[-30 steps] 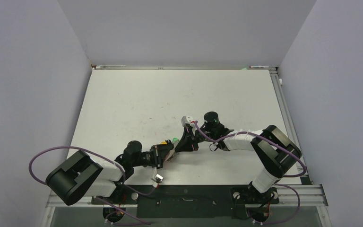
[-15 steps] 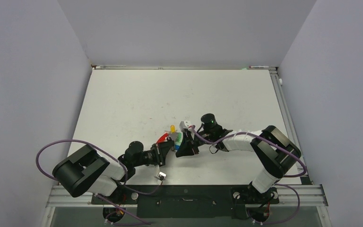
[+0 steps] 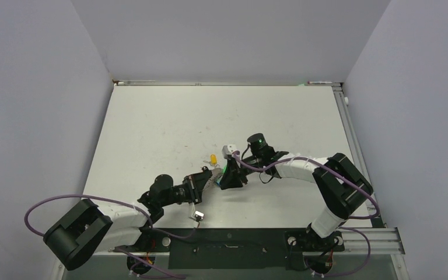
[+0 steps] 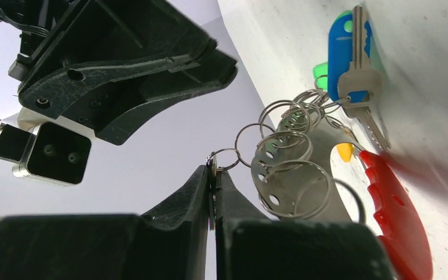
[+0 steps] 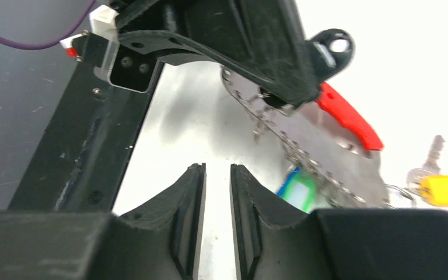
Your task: Remove the keys from the keyring
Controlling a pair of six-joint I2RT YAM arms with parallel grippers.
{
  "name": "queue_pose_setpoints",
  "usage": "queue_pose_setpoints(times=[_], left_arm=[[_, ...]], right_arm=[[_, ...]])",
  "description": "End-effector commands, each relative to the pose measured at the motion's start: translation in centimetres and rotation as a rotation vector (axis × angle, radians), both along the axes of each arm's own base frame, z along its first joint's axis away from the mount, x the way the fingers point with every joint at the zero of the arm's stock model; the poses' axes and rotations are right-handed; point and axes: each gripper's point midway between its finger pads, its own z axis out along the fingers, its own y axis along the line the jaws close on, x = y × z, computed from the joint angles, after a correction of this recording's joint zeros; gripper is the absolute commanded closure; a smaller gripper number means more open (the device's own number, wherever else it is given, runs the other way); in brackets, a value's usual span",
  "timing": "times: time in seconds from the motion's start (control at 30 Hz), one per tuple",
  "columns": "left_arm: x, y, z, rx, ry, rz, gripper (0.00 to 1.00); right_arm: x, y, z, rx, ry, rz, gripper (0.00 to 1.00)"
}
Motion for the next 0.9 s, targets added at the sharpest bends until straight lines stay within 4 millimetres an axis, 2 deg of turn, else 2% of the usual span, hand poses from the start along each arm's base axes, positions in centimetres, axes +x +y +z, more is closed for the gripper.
queue_pose_setpoints(times=[0.0,0.13,0.17,0.23,0.43,0.67,0.77,0.83,0.87], left_arm=[[0.6,0.3,0.2,0.027,0.021,0.034,1.0],[0.9,1.0,0.1,0.065,0.066,0.078,1.0],[0.8,1.3,-0.5,0.098,0.102,0.088,1.0],[0.6,1.7,-0.7,0.143,0.151,0.106,1.0],[-1.1,3.0,-1.2,0.29,0.357,0.153,1.0],[-2.2,3.5,-0.6,0.404,0.598,0.297,1.0],[-2.7,3.2,-0.5,0.449,0.734,0.421,1.0],[-2.6,2.1,0.1,0.438,0.804,0.506,1.0],[-2.6,1.6,0.3,0.434,0.851,0.549,1.0]], right_arm=[[2.7,0.0,2.3,0.043,-0.077,-0.03,0.7],[4.5,-0.6,3.2,0.034,-0.067,-0.085,0.48],[5.0,-0.8,3.4,0.024,-0.071,-0.108,0.43],[5.8,-1.1,3.8,0.007,-0.081,-0.133,0.37],[9.5,-2.4,4.9,-0.069,-0.141,-0.28,0.26],[14.6,-6.0,8.0,-0.015,-0.131,-0.483,0.14],[16.7,-7.8,9.0,-0.007,-0.148,-0.579,0.06],[18.2,-8.9,9.7,-0.002,-0.149,-0.659,0.01],[18.8,-9.4,10.0,0.006,-0.153,-0.683,0.05]])
